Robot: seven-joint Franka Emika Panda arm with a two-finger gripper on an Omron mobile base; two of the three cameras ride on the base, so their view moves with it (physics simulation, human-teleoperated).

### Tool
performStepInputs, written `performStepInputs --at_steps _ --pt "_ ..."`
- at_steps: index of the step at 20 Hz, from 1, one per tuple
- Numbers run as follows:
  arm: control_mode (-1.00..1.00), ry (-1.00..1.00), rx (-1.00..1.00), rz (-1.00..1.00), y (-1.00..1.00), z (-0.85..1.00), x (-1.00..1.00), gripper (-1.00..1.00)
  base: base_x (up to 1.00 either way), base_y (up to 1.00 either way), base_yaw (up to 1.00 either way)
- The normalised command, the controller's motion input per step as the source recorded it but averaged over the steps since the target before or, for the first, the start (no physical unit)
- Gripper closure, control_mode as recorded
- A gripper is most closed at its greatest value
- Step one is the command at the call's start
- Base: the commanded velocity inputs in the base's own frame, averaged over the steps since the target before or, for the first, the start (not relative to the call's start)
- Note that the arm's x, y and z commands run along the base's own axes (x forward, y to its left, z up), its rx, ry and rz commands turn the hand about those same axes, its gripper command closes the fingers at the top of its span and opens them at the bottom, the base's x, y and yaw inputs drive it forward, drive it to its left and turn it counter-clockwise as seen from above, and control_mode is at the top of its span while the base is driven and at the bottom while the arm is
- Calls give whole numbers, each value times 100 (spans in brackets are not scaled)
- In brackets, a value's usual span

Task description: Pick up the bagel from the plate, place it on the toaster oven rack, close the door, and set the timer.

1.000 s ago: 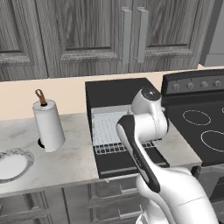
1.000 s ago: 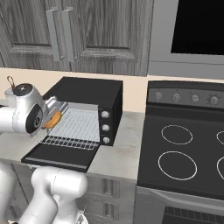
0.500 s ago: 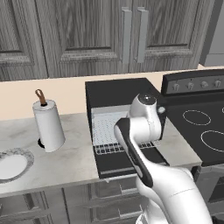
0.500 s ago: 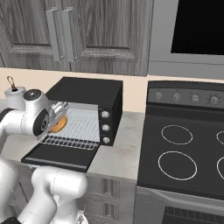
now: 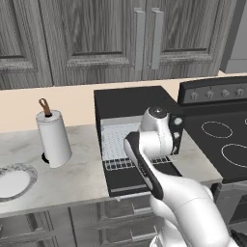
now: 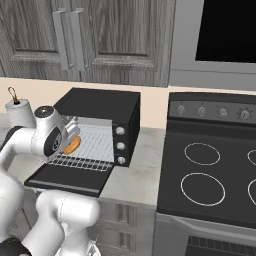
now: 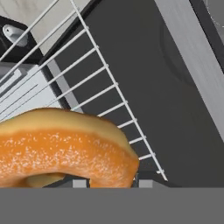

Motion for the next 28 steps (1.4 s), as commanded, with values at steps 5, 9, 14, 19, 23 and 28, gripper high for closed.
performStepInputs --at_steps 5,9,14,19,23,28 --pt "-100 5 0 0 0 -17 10 100 0 0 0" --pt "-100 6 0 0 0 -10 16 -100 0 0 0" --pt "-100 2 0 0 0 -2 4 -100 0 0 0" --pt "-100 0 0 0 0 0 0 -100 0 0 0" --pt "-100 -7 0 0 0 14 -66 -100 0 0 0" --pt "-100 -15 0 0 0 21 -100 -100 0 0 0"
